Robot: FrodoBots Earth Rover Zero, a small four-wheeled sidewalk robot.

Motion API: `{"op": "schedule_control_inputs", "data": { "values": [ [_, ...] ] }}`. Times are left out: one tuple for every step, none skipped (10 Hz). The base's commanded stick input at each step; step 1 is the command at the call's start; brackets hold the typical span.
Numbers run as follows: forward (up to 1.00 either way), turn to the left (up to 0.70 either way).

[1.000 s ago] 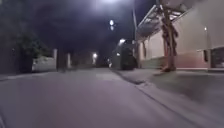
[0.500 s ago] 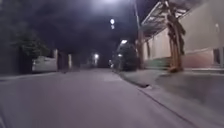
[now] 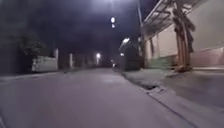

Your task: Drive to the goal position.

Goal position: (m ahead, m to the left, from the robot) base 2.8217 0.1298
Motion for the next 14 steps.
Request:
{"op": "schedule_control_inputs", "data": {
  "values": [
    [0.7, 0.0],
    [0.7, 0.0],
    [0.7, 0.0],
    [0.7, 0.0],
    [0.7, 0.0],
    [0.7, 0.0],
    [0.7, 0.0],
    [0.7, 0.0],
    [0.7, 0.0],
    [0.7, 0.0],
    [0.7, 0.0],
    [0.7, 0.0],
    [0.7, 0.0],
    [0.7, 0.0]
  ]
}}
